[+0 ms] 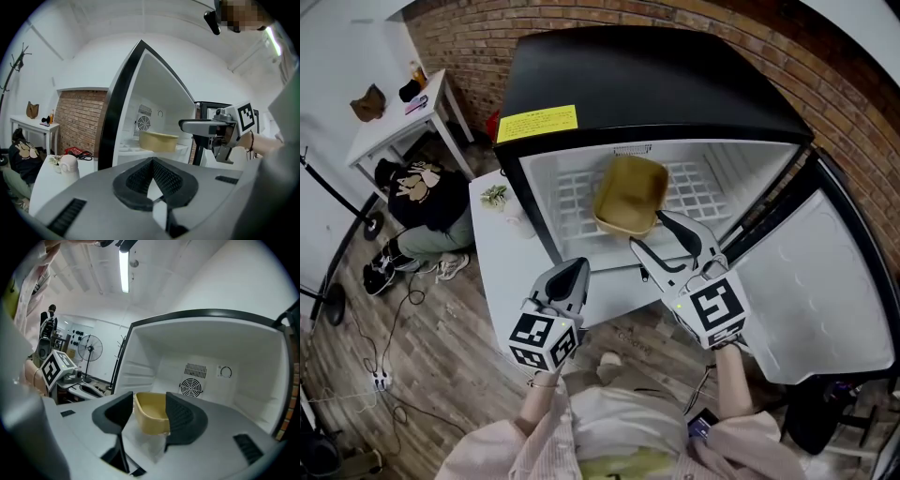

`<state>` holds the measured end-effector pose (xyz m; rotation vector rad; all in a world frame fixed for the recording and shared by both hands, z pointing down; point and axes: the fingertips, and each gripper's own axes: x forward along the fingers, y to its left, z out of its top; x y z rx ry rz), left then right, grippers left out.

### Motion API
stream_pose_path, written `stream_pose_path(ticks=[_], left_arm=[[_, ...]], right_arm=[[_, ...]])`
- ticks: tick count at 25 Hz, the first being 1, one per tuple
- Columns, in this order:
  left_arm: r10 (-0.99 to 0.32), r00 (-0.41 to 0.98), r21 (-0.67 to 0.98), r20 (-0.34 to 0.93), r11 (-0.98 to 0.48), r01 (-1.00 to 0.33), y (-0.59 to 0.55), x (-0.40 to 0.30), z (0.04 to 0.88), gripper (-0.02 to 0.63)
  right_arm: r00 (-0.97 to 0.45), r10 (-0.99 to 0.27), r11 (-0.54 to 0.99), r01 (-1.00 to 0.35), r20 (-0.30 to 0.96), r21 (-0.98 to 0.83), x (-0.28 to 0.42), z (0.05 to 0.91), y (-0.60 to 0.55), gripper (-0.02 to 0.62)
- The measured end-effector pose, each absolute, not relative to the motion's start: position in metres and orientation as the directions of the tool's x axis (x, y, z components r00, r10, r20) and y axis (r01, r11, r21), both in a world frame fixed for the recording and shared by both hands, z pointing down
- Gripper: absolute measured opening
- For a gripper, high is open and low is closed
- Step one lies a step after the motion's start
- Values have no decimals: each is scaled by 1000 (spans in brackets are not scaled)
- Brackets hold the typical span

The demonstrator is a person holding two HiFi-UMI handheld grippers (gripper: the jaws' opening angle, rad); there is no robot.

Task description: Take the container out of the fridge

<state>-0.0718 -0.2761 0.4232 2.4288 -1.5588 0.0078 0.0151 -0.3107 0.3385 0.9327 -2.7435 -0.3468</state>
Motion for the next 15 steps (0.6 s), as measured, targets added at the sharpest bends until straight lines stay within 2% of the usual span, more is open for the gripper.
stream_pose_path(ticks=[15], left_arm=[[-852, 500, 228, 158, -461, -858, -276, -50, 426, -8]], right_arm=[[-775, -457, 873, -299, 436, 385, -17, 361, -317, 219]])
